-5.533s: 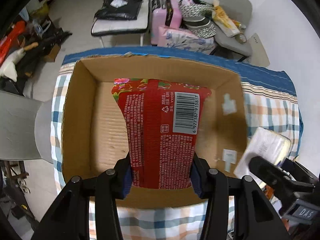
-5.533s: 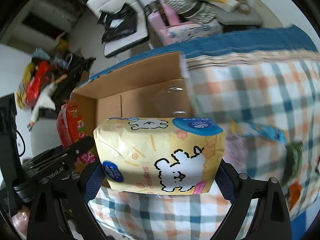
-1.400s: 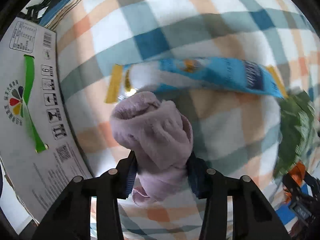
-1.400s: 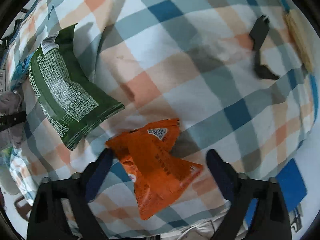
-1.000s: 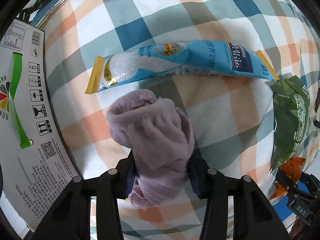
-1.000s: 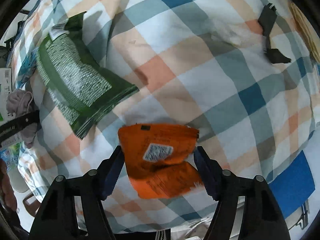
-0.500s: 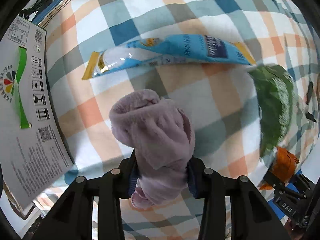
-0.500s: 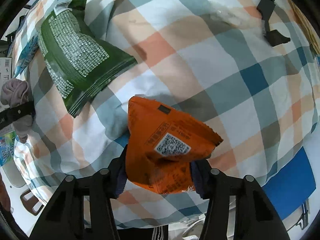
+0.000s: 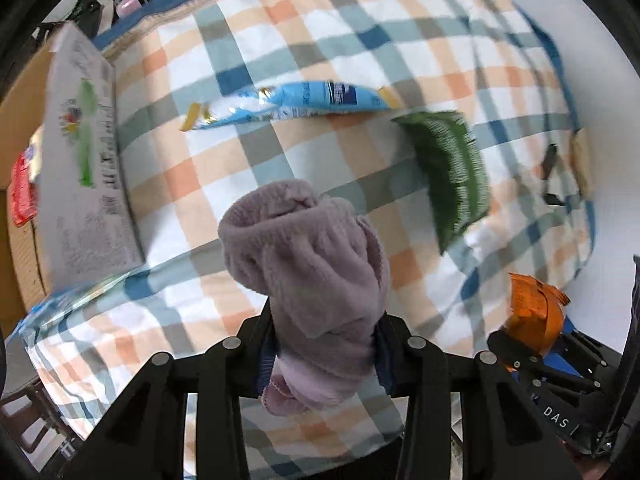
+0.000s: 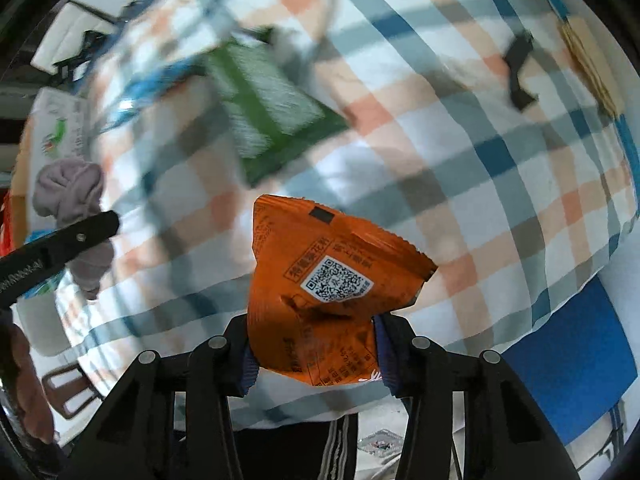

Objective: Organize soft objects
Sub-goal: 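Carry the sock and orange bag into the box and release both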

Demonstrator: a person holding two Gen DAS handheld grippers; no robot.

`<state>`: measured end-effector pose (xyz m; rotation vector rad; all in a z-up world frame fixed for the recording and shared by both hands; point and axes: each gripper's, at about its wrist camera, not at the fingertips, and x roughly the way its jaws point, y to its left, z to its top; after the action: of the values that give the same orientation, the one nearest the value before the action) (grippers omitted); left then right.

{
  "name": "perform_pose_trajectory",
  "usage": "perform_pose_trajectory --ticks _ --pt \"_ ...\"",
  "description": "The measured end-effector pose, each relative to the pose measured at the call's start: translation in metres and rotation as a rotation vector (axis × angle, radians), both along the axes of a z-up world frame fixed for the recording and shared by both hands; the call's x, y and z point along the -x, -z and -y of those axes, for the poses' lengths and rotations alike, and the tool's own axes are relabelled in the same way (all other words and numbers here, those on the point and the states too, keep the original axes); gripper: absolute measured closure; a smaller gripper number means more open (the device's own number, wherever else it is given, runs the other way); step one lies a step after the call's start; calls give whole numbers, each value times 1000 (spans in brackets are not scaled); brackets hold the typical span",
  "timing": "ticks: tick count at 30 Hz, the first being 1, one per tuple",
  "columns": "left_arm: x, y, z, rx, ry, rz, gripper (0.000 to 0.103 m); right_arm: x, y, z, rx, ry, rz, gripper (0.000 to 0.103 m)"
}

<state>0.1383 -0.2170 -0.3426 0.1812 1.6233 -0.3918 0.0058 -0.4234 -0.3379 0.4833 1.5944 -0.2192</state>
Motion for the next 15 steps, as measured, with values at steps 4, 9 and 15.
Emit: perform_pose_trajectory --ticks 4,9,15 --pt "-8 -57 -13 45 -26 50 66 -39 -44 -20 0 -79 84 54" --pt "-23 -99 -63 69 -90 127 66 -81 -89 -79 -19 -161 203 54" --pt "-44 -138 -155 57 -208 207 66 -133 -117 -172 -52 -300 280 54"
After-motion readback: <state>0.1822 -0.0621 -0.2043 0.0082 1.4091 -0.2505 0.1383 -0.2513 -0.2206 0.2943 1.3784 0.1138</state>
